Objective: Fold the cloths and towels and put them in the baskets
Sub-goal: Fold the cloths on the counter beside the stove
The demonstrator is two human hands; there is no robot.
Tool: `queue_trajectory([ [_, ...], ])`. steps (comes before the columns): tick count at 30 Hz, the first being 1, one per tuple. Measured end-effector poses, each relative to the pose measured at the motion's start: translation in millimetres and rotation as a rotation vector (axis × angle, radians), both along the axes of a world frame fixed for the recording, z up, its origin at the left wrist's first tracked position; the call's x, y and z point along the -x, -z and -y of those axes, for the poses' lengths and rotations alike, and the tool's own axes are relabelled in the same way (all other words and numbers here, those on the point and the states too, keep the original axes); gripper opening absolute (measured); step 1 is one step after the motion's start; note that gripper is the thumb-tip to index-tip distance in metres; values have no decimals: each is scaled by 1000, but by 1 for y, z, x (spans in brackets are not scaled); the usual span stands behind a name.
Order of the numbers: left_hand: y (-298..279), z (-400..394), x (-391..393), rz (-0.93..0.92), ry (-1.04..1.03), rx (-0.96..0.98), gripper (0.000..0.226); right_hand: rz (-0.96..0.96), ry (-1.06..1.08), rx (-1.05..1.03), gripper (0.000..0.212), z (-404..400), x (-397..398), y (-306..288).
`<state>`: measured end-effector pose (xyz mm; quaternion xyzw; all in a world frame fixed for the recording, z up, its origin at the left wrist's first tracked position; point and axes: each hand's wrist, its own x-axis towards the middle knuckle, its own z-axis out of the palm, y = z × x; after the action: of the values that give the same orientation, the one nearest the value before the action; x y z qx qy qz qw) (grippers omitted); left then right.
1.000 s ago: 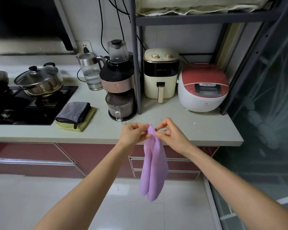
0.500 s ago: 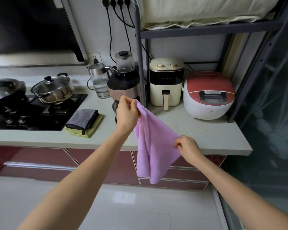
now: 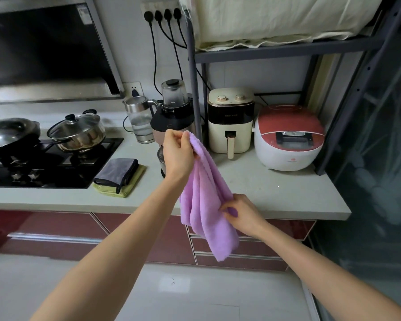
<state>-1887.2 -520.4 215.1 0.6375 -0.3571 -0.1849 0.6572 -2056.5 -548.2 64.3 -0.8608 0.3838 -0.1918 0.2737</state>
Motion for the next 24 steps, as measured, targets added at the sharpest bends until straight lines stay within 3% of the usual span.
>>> queue_trajectory([
  [4, 2, -4, -1, 7, -6, 0, 12, -141, 189, 30, 14, 10, -1, 4],
  [8, 5, -7, -4, -2, -12, 6, 17, -25, 214, 18, 18, 5, -9, 4],
  [12, 4, -9, -6, -34, 8, 17, 18, 196, 235, -131, 40, -5, -22, 11],
  [15, 2, -12, -6, -24, 9, 34, 16, 298, 324, -305, 19, -11, -38, 2],
  [16, 2, -12, -6, -21, 6, 36, 15, 290, 324, -335, 12, -13, -42, 0],
  [20, 3, -13, -9, -54, -50, 51, 17, 196, 169, -174, 16, -24, -50, 4],
  [24, 0, -18, -9, -134, -52, 80, 18, 94, 66, -126, 33, -36, -53, -1],
])
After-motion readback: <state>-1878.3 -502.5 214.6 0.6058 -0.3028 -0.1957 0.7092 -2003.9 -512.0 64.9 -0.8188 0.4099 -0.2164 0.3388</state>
